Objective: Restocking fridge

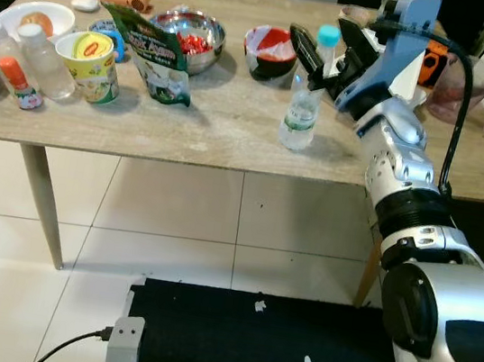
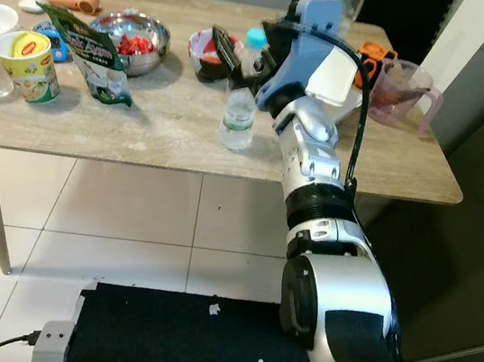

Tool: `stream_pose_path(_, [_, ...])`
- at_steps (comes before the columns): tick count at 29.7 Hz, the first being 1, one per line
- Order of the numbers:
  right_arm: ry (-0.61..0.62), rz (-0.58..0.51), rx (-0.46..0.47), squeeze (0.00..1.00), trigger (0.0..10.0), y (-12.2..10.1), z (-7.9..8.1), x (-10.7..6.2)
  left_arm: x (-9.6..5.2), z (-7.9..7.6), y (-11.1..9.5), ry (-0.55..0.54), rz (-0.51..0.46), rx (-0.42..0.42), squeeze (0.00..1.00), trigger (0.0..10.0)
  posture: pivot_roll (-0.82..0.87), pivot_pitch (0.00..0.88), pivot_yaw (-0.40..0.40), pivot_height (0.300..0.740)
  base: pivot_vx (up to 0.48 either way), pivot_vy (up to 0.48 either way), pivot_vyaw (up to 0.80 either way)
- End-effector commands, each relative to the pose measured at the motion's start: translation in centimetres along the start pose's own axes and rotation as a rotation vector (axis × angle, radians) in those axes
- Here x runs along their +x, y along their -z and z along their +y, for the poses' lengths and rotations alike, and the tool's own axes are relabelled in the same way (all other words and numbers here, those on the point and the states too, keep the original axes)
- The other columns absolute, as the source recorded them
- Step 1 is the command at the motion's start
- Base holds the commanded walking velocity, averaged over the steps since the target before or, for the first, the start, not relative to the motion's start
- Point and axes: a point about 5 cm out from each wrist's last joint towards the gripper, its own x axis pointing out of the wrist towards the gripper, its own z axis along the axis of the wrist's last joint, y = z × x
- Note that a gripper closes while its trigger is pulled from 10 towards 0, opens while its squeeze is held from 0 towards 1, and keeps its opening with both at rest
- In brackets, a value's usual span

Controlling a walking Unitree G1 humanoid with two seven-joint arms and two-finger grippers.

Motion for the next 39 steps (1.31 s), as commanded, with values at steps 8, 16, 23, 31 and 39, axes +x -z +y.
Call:
stream_pose_path(8, [0.123,0.008,-0.08,0.0,10.0,-1.5,-0.6,1.3,-0.7,0.2,3.0,0.006,0.094,-0.023,0.0,10.0,0.05,0.243,-0.056,0.74,0.0,0.0,0.0])
stream_pose_path(16, [0.185,0.079,-0.099,0.0,10.0,-0.6,-0.7,1.4,-0.9,0.4,3.5,0.004,0.095,-0.031,0.0,10.0,0.06,0.273,-0.06,0.74,0.0,0.0,0.0])
stream_pose_path(23, [0.202,0.101,-0.084,0.0,10.0,-0.3,-0.7,1.5,-1.3,0.9,4.3,-0.009,0.104,-0.045,0.0,10.0,0.08,0.292,-0.066,0.74,0.0,0.0,0.0])
stream_pose_path(31, [0.215,0.089,-0.074,0.0,0.0,-0.7,-0.7,1.7,-1.5,0.9,4.7,-0.011,0.106,-0.055,0.0,10.0,0.08,0.305,-0.07,0.74,0.0,0.0,0.0])
stream_pose_path(39, [0.211,0.053,-0.077,0.0,0.0,-1.8,-0.8,2.1,-1.2,0.7,4.1,-0.007,0.095,-0.059,0.0,10.0,0.07,0.292,-0.072,0.74,0.0,0.0,0.0])
